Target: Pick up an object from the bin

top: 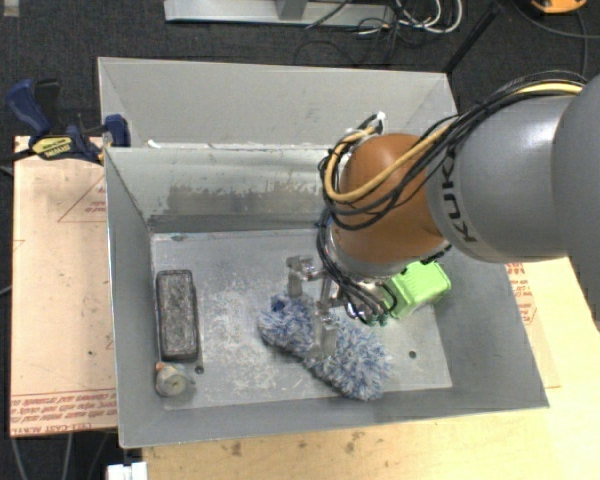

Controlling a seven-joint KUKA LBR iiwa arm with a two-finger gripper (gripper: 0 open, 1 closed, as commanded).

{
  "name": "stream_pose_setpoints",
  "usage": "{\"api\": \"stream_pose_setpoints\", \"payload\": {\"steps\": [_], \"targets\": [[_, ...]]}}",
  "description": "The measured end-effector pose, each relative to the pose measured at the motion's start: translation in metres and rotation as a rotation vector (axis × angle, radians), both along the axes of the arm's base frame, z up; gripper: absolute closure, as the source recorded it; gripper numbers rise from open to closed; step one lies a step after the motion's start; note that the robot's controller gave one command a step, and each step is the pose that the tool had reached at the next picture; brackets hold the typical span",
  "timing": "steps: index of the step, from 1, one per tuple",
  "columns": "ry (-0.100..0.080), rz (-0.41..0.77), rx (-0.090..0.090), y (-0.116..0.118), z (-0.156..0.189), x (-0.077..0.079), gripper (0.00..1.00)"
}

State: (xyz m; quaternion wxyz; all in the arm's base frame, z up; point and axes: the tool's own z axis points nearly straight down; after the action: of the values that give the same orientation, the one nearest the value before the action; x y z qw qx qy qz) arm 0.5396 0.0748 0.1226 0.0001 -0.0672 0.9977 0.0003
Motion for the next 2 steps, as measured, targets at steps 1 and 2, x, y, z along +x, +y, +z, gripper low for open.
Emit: {"api": "stream_pose_setpoints", "payload": {"steps": [1, 2], "targets": [[-0.003, -0.127, 0.001, -0.0010, -0.0356, 0.0086, 1.00], [-0.003, -0.127, 0.001, -0.0011, -0.0356, 0.0086, 1.00]]}}
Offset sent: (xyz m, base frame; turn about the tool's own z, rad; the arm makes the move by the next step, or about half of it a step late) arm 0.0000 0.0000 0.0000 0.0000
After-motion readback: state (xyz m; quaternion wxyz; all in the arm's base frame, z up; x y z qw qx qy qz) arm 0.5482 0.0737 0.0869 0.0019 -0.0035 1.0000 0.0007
